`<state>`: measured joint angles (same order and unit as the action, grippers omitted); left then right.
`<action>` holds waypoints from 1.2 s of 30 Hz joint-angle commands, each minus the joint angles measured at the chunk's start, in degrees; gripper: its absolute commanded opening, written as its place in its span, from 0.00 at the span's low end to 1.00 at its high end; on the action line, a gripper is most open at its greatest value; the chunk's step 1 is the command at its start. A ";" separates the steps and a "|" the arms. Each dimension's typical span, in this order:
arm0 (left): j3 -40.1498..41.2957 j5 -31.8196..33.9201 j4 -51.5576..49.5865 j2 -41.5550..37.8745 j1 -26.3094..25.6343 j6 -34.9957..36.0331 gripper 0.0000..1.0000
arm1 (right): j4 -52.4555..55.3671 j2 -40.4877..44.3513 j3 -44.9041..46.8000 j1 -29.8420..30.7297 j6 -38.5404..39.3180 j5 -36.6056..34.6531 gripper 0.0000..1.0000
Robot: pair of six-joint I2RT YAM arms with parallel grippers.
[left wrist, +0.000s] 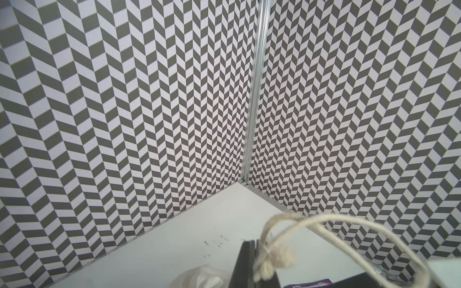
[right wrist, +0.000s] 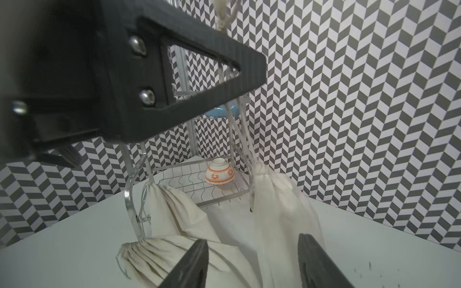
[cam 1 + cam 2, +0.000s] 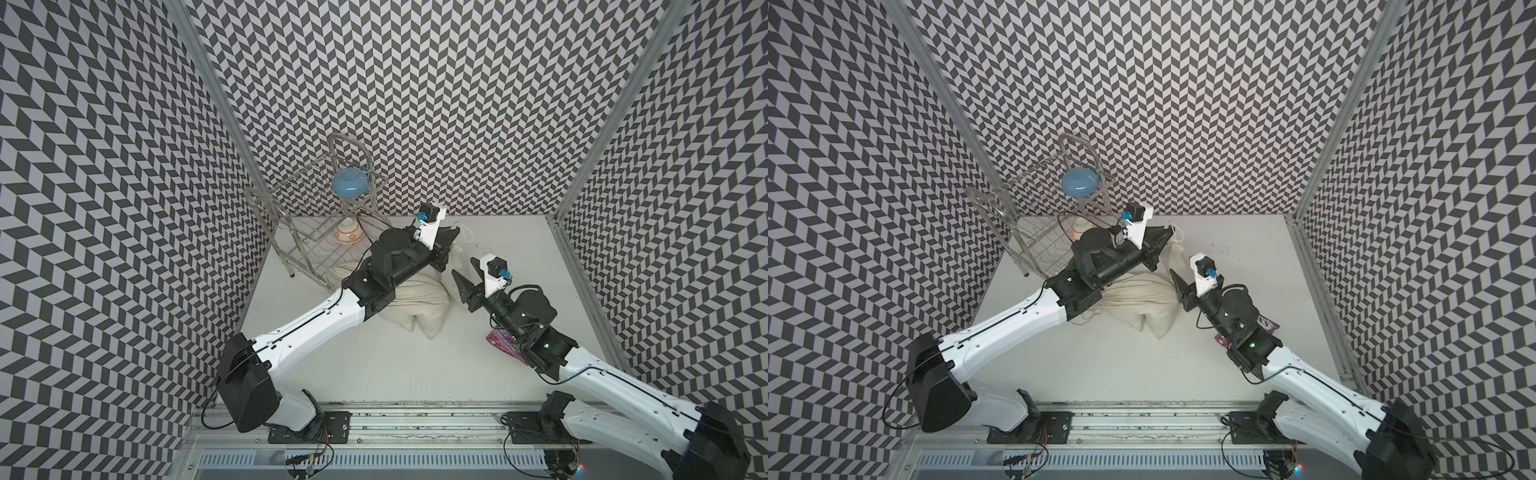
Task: Close the soil bag
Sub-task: Frap the soil bag at the center of the board.
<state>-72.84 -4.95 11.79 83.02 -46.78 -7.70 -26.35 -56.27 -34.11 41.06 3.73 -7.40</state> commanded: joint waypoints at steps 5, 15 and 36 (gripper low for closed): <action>-2.08 -2.30 2.01 -1.22 -0.18 -2.68 0.00 | -10.88 -5.96 -6.74 -0.17 2.29 -0.03 0.57; -2.20 -6.31 3.13 -7.35 3.25 -7.00 0.00 | -9.69 -16.10 -6.80 -2.65 0.55 -4.89 0.13; -18.44 -12.89 -6.04 -16.51 18.03 -11.99 0.00 | 12.83 -34.26 -12.69 -10.35 -11.06 -14.04 0.21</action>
<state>-79.90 -16.53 -11.62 76.82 -31.38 -18.20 -39.29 -86.37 -49.98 36.80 -5.63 -3.81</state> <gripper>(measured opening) 0.047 0.208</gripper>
